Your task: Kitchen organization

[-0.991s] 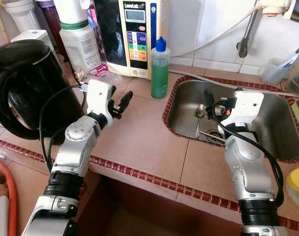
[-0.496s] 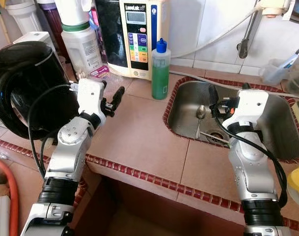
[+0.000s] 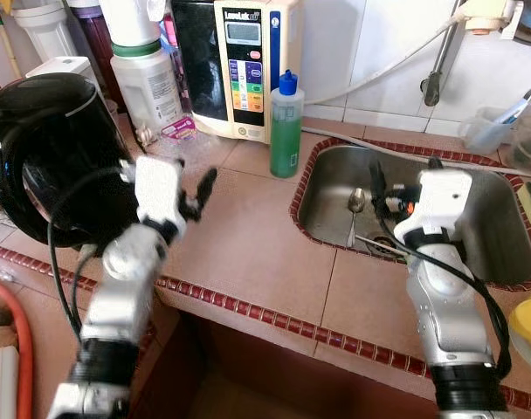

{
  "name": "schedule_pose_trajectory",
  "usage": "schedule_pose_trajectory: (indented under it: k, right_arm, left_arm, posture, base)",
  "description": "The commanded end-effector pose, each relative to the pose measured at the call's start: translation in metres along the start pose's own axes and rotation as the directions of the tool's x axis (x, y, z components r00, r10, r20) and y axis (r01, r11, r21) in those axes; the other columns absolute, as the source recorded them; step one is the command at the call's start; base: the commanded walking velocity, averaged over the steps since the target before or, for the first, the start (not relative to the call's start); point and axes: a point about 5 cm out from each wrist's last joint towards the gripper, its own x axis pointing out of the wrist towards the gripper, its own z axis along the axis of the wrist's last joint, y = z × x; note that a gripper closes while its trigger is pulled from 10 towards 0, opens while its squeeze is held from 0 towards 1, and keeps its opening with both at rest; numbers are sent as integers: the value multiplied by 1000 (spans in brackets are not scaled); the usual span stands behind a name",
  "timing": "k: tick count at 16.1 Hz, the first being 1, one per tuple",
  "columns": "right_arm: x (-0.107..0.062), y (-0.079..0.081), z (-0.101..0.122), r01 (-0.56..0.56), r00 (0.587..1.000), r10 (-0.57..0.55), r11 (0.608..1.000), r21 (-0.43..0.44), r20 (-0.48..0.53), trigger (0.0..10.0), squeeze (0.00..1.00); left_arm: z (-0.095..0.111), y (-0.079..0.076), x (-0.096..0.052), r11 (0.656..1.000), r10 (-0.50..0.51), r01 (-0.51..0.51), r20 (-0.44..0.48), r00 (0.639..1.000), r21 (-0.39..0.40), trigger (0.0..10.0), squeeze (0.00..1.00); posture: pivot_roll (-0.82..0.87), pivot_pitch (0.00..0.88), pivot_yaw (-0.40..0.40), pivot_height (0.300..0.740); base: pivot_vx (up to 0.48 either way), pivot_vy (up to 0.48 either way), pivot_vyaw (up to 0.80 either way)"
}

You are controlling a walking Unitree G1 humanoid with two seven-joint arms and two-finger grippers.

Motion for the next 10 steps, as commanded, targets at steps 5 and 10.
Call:
schedule_pose_trajectory:
  k: [5, 10]
  right_arm:
    - [-1, -2, -3, -17, 1000, 16, 1000, -10, -11, 10000, 0]
    - [3, -4, 3, -9, 1000, 9, 999, -34, 20, 10000, 0]
  left_arm:
    - [3, 2, 1, 999, -8, 8, -2, 1000, -35, 10000, 0]
    - [10, 16, 4, 999, 36, -36, 10, 999, -11, 10000, 0]
  posture:
    - [-191, 0, 57, 740]
    - [-206, 0, 59, 740]
  base:
    - [0, 0, 0]
    - [0, 0, 0]
